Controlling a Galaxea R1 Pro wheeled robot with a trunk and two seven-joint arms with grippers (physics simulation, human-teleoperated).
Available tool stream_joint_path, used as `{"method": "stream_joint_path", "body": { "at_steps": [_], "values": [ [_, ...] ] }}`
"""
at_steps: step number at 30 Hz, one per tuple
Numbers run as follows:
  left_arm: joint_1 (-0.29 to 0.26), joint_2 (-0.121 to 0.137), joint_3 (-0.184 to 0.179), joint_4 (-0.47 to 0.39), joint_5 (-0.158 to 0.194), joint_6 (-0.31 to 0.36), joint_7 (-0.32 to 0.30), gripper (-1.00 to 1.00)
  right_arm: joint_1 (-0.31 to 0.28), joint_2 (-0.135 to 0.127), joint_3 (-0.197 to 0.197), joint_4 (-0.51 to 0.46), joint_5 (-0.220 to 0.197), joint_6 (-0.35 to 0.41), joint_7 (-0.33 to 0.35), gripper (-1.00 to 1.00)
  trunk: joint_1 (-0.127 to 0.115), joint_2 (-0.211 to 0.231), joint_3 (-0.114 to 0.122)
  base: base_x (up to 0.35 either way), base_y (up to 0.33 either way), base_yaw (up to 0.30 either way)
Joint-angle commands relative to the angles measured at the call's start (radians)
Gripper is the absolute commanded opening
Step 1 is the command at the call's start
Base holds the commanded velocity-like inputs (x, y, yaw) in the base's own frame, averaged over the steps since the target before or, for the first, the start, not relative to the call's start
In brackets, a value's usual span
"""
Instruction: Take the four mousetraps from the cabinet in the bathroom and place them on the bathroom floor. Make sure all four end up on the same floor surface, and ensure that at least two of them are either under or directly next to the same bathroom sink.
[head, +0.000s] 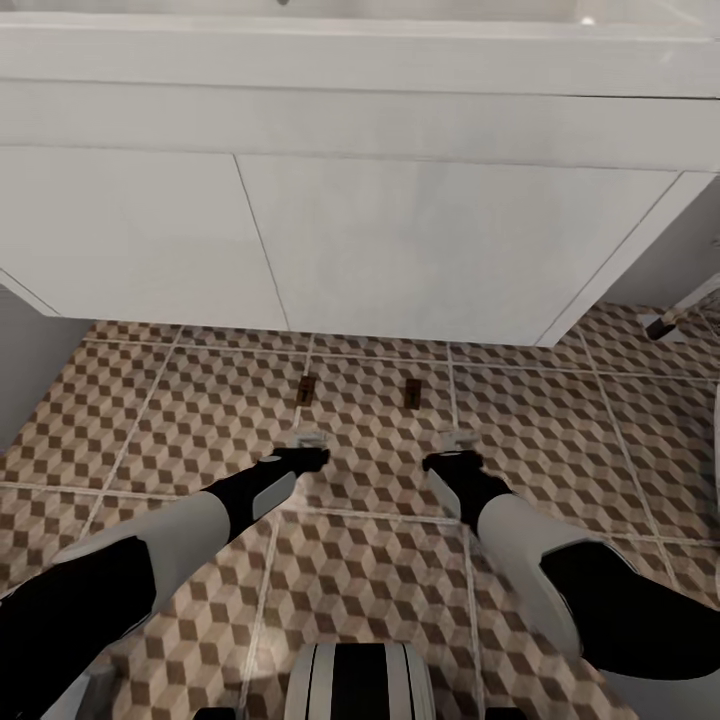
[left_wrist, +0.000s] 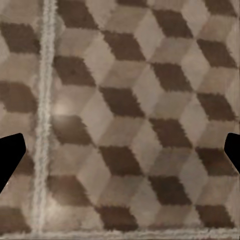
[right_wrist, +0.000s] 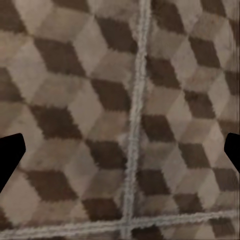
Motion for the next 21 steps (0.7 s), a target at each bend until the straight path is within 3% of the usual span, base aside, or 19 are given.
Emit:
{"method": "stream_joint_path", "body": {
  "at_steps": [1, 11, 21],
  "values": [
    [-0.001, 0.002, -0.006, 0.003, 0.004, 0.003, 0.007, 1.0, 0.0, -0.002, 0.009, 0.0, -0.011, 0.006, -0.006, 1.0, -0.001, 0.0, 0.003, 0.0, 0.0, 0.0],
    [0.0, 0.002, -0.008, 0.038, 0.004, 0.008, 0.007, 1.0, 0.011, -0.028, 0.009, 0.007, -0.012, 0.005, -0.004, 1.0, -0.005, 0.002, 0.042, 0.0, 0.0, 0.0],
    [0.007, -0.004, -0.008, 0.044, 0.004, 0.02, 0.008, 1.0, 0.047, -0.056, 0.009, 0.011, -0.016, 0.005, -0.002, 1.0, -0.043, 0.071, 0.074, 0.0, 0.0, 0.0]
  ]
}}
